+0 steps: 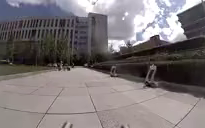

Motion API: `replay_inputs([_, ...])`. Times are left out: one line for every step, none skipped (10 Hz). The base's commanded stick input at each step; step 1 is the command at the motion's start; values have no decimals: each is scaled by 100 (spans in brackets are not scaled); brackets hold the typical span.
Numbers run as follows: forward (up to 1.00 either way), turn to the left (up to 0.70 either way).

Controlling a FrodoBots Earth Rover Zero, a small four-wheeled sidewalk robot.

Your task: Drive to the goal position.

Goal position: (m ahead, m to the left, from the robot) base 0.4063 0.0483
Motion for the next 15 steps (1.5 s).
replay_inputs([5,0])
replay_inputs([5,0])
replay_inputs([5,0])
replay_inputs([5,0])
replay_inputs([5,0])
replay_inputs([5,0])
replay_inputs([5,0])
replay_inputs([5,0])
replay_inputs([5,0])
replay_inputs([5,0])
replay_inputs([5,0])
replay_inputs([5,0])
replay_inputs([5,0])
replay_inputs([5,0])
replay_inputs([4,0])
